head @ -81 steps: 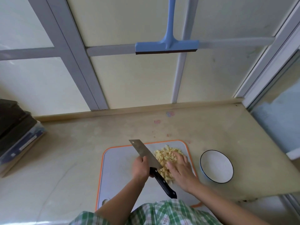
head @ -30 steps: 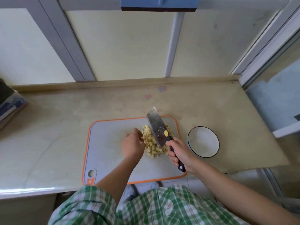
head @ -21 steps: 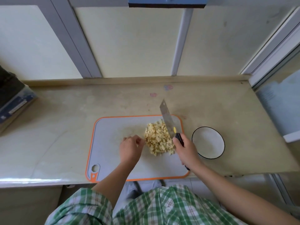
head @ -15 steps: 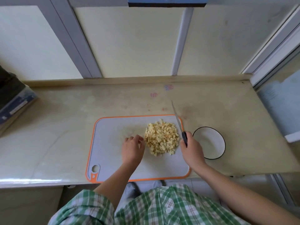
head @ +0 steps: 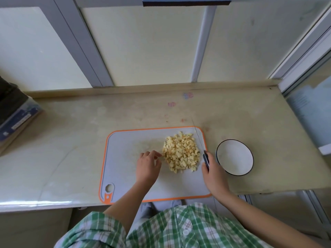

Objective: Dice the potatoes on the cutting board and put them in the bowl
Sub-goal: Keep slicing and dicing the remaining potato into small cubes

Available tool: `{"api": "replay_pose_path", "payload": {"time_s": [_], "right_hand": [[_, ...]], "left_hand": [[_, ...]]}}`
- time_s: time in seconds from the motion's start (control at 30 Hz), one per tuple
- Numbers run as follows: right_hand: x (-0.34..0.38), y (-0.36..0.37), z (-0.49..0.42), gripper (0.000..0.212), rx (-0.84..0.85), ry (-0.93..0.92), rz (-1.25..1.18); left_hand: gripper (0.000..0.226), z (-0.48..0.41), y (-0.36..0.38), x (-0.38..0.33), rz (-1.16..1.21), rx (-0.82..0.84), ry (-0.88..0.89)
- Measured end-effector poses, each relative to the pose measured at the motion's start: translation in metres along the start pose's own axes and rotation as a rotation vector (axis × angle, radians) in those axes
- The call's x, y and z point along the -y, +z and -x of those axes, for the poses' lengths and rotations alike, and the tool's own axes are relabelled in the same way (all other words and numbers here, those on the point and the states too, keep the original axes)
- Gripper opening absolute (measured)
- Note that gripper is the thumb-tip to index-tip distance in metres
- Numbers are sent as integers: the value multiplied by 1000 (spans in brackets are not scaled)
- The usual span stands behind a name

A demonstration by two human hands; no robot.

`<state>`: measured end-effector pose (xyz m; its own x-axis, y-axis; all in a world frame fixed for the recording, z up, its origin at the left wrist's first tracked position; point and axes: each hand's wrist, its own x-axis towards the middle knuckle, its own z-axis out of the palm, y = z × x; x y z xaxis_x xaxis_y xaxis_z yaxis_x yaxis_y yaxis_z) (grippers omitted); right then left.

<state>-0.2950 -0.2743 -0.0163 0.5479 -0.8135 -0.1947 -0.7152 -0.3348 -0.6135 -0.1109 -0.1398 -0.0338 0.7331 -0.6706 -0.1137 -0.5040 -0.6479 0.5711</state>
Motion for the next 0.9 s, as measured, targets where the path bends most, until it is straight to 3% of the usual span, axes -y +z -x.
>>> {"api": "replay_pose_path", "payload": {"time_s": [0.13,0.3,0.4,0.53,0.67,0.77,0.9], "right_hand": [[30,-1,3,41,43,-174,-52],[80,30,15,48,187,-375,64],[100,61,24,51,220,-414,207],[118,97,38,56,379,-417,204],[128,116,45,63,501,-363,121],[121,111,46,53,430,-271,-37],[96,80,39,25,204,147,-494]], "left_hand": [[14,-3,-7,6,107,-35,-125],[49,7,-35,7,691,71,-372],[46,11,-51,18,903,218,-405],[16,15,-61,45,802,163,-477],[16,10,-67,86,640,165,-524],[22,5,-71,103,384,177,-474],[40,3,-69,108,153,147,-374]]}}
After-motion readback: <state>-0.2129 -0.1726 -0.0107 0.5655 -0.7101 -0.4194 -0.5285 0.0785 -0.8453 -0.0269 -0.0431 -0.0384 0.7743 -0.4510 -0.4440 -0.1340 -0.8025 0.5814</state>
